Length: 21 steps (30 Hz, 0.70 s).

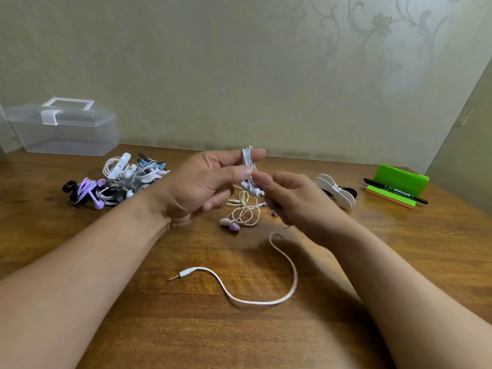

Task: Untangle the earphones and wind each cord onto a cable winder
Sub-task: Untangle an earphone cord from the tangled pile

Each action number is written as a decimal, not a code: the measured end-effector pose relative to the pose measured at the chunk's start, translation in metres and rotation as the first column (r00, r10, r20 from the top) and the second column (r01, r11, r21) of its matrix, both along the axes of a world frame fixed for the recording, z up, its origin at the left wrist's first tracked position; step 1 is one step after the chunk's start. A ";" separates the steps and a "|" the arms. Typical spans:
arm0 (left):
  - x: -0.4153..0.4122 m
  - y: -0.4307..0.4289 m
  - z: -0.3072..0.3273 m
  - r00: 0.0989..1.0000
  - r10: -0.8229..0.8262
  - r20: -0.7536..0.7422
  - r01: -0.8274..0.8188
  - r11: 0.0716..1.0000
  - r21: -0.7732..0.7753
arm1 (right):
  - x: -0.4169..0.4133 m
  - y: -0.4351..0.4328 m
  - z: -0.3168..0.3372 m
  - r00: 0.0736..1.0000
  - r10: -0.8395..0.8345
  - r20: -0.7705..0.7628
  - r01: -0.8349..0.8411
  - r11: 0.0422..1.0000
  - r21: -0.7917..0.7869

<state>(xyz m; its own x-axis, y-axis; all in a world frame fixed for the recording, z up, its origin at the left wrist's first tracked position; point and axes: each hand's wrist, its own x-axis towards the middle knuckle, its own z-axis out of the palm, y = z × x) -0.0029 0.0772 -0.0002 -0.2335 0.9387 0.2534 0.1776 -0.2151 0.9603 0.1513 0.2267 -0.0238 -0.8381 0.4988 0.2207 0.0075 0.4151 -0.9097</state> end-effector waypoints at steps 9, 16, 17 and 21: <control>-0.003 0.006 -0.014 0.843 0.236 -0.483 -0.272 0.962 -0.004 | 0.004 -0.016 0.010 0.971 -0.059 0.231 -0.055 0.887 0.458; 0.002 -0.001 -0.006 0.782 0.055 -0.620 -0.130 0.989 -0.076 | 0.017 -0.009 0.027 0.994 -0.104 0.017 0.084 0.880 0.468; 0.004 -0.001 -0.003 0.805 0.020 -0.593 -0.090 0.992 -0.089 | 0.018 -0.008 0.028 0.996 -0.094 0.001 0.084 0.887 0.454; 0.010 -0.005 0.001 0.870 -0.105 -0.482 0.025 0.985 -0.171 | 0.020 -0.005 0.029 0.998 -0.067 0.006 0.057 0.885 0.461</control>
<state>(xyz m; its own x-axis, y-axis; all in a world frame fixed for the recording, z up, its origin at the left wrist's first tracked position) 0.0070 0.0725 0.0008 -0.0551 0.9839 0.1702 0.6223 -0.0995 0.7765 0.1710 0.2217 0.0052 -0.8157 0.3965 0.4212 0.0639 0.7854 -0.6157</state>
